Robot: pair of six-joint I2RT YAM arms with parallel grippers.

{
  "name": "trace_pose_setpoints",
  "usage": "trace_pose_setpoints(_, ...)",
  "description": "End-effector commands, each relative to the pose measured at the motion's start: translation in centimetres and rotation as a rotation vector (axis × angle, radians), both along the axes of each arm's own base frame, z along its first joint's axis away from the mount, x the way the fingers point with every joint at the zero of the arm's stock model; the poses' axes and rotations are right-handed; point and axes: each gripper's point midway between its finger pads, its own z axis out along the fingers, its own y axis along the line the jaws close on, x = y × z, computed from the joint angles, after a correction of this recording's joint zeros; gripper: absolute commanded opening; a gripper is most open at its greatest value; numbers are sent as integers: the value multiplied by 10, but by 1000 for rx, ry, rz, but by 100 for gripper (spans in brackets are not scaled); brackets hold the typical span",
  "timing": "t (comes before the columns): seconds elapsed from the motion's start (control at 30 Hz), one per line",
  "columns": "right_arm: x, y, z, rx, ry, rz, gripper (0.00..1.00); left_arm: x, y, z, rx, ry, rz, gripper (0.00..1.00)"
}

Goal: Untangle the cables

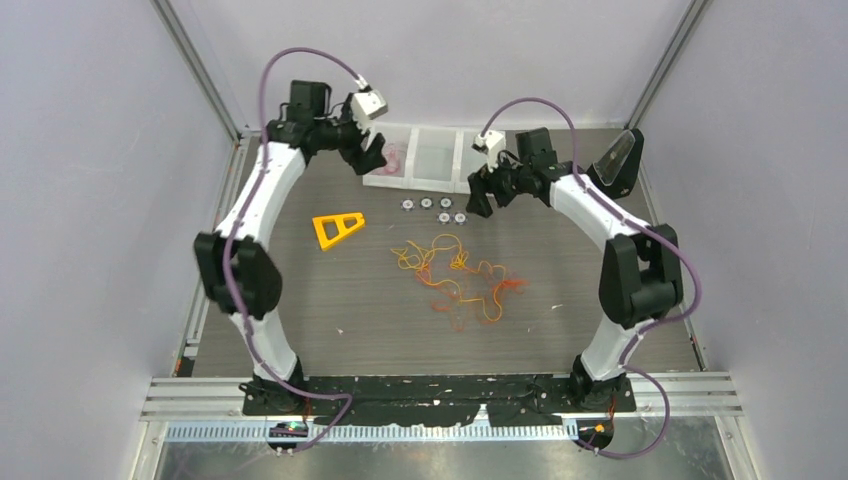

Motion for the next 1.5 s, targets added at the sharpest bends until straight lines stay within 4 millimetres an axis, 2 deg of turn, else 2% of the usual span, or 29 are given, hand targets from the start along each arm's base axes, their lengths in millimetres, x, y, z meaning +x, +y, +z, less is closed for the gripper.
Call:
trace_pose_setpoints(0.0, -86, -15, 6, -29, 159, 112, 82, -100, -53, 12, -254, 283, -166, 83)
trace_pose_setpoints(0.03, -101, -19, -6, -36, 210, 112, 82, -114, -64, 0, -250, 331, -178, 82)
trace_pose_setpoints(0.13, -134, -29, -15, -49, 274, 105, 82, -139, -103, -37, -196, 417, -181, 81)
trace_pose_setpoints(0.17, -146, -33, -27, -61, 306, 101, 82, -141, -112, -47, -185, 451, -167, 80)
trace_pose_setpoints(0.2, -151, -35, -25, -61, 297, 96, 82, -142, -121, -55, -186, 487, -148, 79)
trace_pose_setpoints(0.23, -160, -39, -36, -74, 326, 84, 82, -142, -128, -64, -186, 528, -128, 78)
trace_pose_setpoints(0.27, -161, -41, -37, -76, 315, 75, 82, -142, -135, -75, -178, 568, -107, 77)
trace_pose_setpoints(0.3, -167, -46, -46, -95, 335, 60, 81, -143, -142, -90, -163, 609, -85, 76)
trace_pose_setpoints(0.43, -172, -59, -67, -162, 349, 28, 80, -144, -152, -131, -78, 658, -20, 74)
trace_pose_setpoints(0.53, -173, -67, -73, -200, 336, 15, 79, -143, -149, -154, -9, 649, 22, 69)
trace_pose_setpoints(0.63, -174, -69, -67, -209, 293, 27, 79, -147, -145, -166, 27, 674, 35, 58)
trace_pose_setpoints(0.7, -175, -71, -65, -213, 268, 40, 78, -151, -143, -163, 36, 679, 16, 43)
trace_pose_setpoints(0.73, -177, -71, -65, -213, 265, 45, 78, -155, -144, -155, 29, 673, -12, 30)
trace_pose_setpoints(0.8, -178, -68, -60, -194, 244, 63, 78, -164, -146, -133, 4, 664, -72, 13)
trace_pose_setpoints(0.9, -174, -59, -48, -137, 190, 77, 78, -180, -151, -83, -77, 640, -169, 0)
trace_pose_setpoints(1.0, -170, -44, -23, -40, 99, 101, 84, -192, -152, -19, -182, 577, -232, 0)
trace_pose_setpoints(1.07, -153, -31, 22, 69, -91, 103, 89, -196, -149, 20, -242, 504, -244, 0)
trace_pose_setpoints(1.1, -153, -25, 32, 116, -124, 109, 91, -199, -148, 38, -269, 476, -242, 0)
trace_pose_setpoints(1.13, -144, -17, 62, 199, -220, 91, 94, -201, -147, 53, -296, 455, -239, 0)
trace_pose_setpoints(1.17, -144, -11, 77, 253, -259, 108, 96, -203, -147, 68, -329, 444, -241, 0)
trace_pose_setpoints(1.2, -138, -3, 108, 342, -341, 104, 97, -207, -148, 82, -365, 441, -245, 0)
trace_pose_setpoints(1.27, -138, 13, 144, 457, -409, 126, 99, -205, -147, 107, -429, 439, -186, 0)
trace_pose_setpoints(1.3, -141, 24, 158, 504, -407, 140, 97, -205, -147, 117, -451, 433, -183, 0)
trace_pose_setpoints(1.43, -141, 59, 198, 596, -489, 187, 95, -207, -148, 158, -523, 373, -200, 0)
trace_pose_setpoints(1.47, -138, 65, 200, 602, -506, 192, 95, -208, -148, 165, -536, 364, -204, 0)
